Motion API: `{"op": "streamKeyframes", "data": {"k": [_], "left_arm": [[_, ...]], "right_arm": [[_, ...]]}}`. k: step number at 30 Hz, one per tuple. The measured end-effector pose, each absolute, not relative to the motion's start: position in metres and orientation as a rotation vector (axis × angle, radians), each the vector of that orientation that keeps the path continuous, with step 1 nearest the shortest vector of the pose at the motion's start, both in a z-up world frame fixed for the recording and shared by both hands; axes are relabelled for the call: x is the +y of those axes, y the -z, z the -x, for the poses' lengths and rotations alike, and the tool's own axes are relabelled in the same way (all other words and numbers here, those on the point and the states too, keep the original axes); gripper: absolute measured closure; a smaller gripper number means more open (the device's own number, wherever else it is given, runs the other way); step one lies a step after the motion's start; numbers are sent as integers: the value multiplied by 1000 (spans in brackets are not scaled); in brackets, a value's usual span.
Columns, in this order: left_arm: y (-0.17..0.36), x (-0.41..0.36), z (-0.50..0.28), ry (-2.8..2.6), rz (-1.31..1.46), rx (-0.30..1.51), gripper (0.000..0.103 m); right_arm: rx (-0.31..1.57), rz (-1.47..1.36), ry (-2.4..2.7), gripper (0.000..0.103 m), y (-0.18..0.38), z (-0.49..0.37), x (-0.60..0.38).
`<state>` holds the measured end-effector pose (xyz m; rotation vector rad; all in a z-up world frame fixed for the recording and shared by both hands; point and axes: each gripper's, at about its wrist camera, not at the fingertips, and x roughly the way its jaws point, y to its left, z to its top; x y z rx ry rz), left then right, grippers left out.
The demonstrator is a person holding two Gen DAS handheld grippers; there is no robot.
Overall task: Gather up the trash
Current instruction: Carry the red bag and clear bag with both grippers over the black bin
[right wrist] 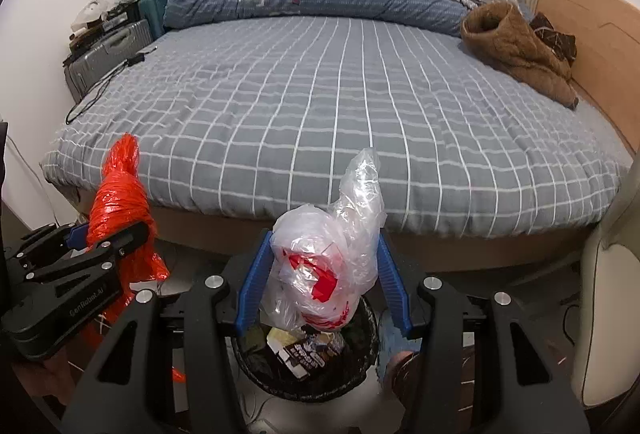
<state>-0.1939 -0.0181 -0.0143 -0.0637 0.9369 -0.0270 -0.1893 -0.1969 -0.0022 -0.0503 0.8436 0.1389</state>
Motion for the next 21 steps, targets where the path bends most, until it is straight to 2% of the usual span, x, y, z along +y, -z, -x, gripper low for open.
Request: {"op": "streamKeyframes", "data": {"k": [21], "left_arm": [[96, -17, 167, 43, 86, 1061, 63]], "right_arm": [[1004, 48, -123, 53, 96, 167, -200]]}}
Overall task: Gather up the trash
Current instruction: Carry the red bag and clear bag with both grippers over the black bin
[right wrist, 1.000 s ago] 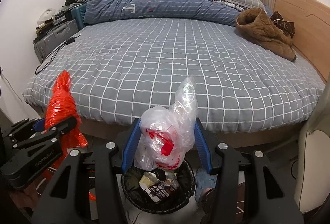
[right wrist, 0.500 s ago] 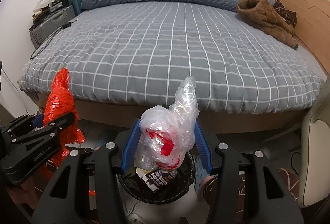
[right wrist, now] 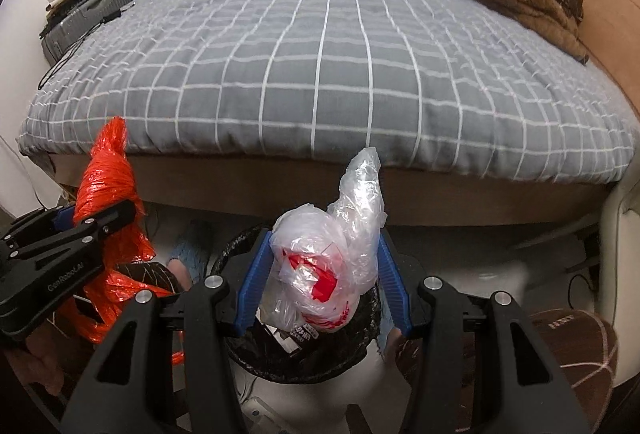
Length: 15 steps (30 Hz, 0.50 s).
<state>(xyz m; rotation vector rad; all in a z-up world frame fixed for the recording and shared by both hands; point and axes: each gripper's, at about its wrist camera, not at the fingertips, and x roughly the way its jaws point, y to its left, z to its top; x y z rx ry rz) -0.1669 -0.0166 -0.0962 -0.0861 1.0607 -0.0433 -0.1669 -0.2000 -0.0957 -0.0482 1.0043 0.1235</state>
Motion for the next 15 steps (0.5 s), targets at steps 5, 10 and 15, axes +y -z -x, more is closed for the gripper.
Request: {"op": "streamKeyframes", "data": {"k": [5, 10, 15], "left_arm": [[111, -18, 161, 49, 67, 1087, 63], [126, -13, 153, 43, 65, 1121, 63], [132, -4, 149, 20, 60, 1130, 63]], "right_arm": [[1059, 60, -130, 53, 122, 155, -195], [1095, 60, -137, 53, 142, 141, -186], [1137, 80, -172, 52, 157, 135, -169]]}}
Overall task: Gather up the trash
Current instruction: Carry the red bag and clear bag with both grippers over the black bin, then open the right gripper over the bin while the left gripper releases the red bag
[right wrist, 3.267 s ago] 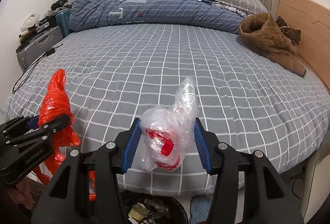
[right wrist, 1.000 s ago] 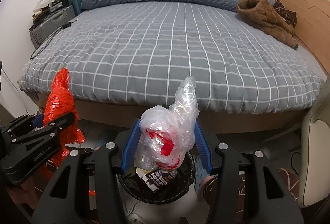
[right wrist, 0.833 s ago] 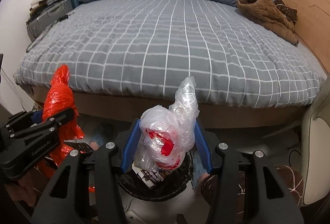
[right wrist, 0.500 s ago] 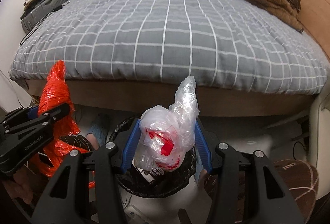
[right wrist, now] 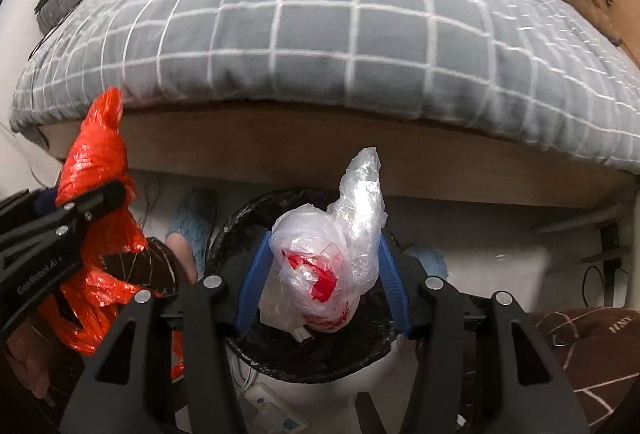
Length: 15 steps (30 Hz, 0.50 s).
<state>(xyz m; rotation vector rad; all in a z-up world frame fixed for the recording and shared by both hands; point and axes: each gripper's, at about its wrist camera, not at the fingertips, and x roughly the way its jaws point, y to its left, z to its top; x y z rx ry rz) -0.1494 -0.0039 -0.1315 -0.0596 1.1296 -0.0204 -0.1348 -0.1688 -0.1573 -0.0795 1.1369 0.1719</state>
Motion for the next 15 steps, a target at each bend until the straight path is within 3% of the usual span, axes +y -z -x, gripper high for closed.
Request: {"op": "streamKeyframes", "data": {"k": [7, 9, 15], "left_arm": [[141, 15, 148, -18, 77, 1154, 63], [141, 17, 146, -22, 83, 1156, 63], [136, -1, 142, 4, 79, 1153, 63]], "right_arm": [[1144, 86, -196, 42, 161, 128, -149], [1131, 94, -195, 31, 159, 128, -148], [1091, 111, -136, 16, 151, 129, -169]]}}
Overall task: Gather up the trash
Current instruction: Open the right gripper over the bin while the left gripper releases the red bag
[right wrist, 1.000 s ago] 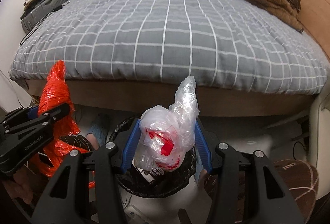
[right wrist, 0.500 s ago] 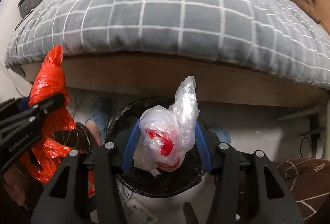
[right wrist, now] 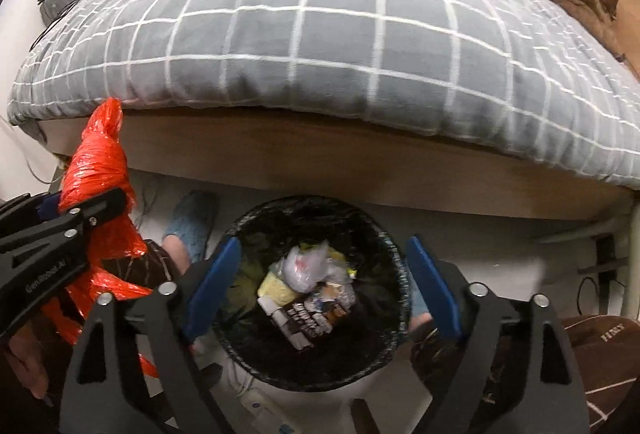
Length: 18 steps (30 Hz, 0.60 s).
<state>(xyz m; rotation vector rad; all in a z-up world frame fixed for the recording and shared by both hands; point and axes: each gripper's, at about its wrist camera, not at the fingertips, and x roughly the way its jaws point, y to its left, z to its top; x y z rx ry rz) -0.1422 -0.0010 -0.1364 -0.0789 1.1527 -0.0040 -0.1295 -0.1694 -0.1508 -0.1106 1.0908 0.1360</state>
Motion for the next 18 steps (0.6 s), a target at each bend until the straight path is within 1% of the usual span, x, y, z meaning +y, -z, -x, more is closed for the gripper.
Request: {"op": "streamKeyframes", "data": {"k": [3, 6, 14, 18], "left_arm": [[136, -13, 144, 34, 67, 1150, 63], [137, -29, 144, 57, 51, 1148, 63], [150, -65, 143, 104, 41, 1166, 62], [156, -81, 142, 137, 33, 1176, 60]], "right_arm": [[1063, 111, -93, 11, 146, 135, -190], [1043, 93, -46, 8, 142, 133, -209], [1038, 32, 50, 8, 140, 140, -267], [1031, 10, 73, 8, 137, 141, -282]]}}
